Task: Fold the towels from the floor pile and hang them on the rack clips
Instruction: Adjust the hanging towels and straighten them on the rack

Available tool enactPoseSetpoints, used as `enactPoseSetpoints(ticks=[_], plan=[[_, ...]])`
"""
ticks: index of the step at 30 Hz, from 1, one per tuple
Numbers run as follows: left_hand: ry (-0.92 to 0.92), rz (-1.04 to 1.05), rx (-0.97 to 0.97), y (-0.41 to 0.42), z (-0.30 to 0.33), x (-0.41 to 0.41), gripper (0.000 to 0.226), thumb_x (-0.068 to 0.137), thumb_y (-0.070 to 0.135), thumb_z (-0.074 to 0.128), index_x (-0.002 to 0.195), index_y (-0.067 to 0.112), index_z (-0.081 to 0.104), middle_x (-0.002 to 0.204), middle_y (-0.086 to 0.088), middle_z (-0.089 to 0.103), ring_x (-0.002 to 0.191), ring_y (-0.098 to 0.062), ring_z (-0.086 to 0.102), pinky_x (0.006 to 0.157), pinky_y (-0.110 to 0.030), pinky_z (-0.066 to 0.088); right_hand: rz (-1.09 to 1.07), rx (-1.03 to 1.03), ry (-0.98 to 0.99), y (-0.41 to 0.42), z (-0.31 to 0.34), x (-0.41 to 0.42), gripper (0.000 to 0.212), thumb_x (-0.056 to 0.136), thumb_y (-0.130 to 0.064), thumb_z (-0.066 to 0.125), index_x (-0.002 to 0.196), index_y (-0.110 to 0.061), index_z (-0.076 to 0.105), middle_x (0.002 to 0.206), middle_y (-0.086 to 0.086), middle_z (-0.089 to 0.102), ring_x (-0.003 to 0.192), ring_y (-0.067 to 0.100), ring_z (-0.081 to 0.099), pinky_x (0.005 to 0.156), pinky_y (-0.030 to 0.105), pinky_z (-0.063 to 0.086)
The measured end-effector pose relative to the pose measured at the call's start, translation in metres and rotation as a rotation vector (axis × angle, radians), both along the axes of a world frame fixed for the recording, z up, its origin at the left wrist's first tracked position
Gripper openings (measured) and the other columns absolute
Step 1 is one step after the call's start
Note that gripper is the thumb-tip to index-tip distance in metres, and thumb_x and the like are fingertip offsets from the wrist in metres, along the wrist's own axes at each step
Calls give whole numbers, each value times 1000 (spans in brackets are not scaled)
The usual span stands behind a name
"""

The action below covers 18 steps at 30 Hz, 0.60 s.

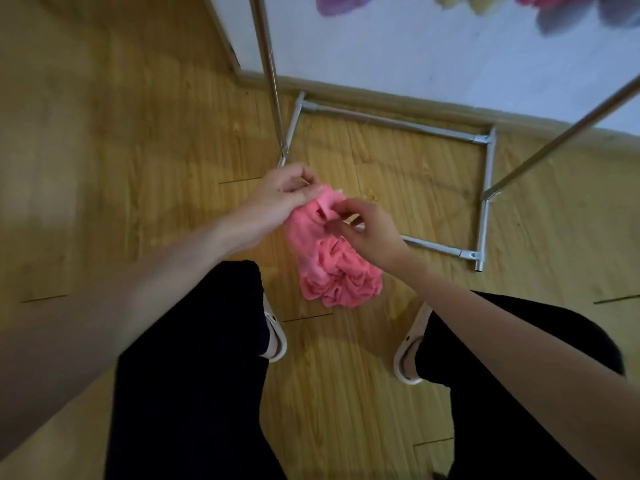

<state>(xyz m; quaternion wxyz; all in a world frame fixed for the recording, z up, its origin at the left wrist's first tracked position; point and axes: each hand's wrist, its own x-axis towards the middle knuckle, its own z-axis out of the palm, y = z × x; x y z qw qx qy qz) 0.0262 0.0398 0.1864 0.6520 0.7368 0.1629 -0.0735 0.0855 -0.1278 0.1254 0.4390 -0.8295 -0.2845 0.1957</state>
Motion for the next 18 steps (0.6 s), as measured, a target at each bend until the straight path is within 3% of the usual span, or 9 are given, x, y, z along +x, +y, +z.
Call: enactPoseSetpoints(ticks=[4, 9, 14, 18], plan=[[-81, 131, -50, -14, 51, -15, 17, 91, 8, 58, 78, 18, 58, 64, 12, 62, 60, -2, 57, 57, -17, 43, -36, 56, 35, -28, 54, -10, 8, 90, -20, 61, 91, -13, 64, 83, -5, 65, 80, 12, 61, 73, 29, 51], [-173, 192, -37, -30, 112, -20, 11, 91, 7, 59, 82, 14, 58, 72, 5, 60, 57, 0, 58, 55, -13, 44, -182, 248, 42, -62, 132, -17, 13, 96, -14, 53, 87, -7, 58, 72, -1, 55, 68, 9, 48, 61, 20, 38], [-271, 154, 153, -47, 154, -23, 4, 90, 12, 62, 87, 13, 60, 74, 7, 59, 61, 9, 54, 60, -5, 39, -239, 356, 23, -79, 206, -32, 12, 95, -11, 54, 86, -6, 60, 67, -9, 53, 62, -3, 46, 60, 10, 36], [-343, 96, 253, -55, 177, -31, 4, 89, 12, 63, 86, 11, 62, 75, 4, 60, 65, 5, 53, 63, -6, 38, -264, 455, 57, -81, 250, -47, 16, 96, -10, 53, 81, -7, 59, 61, -13, 56, 61, -1, 48, 59, 12, 37]])
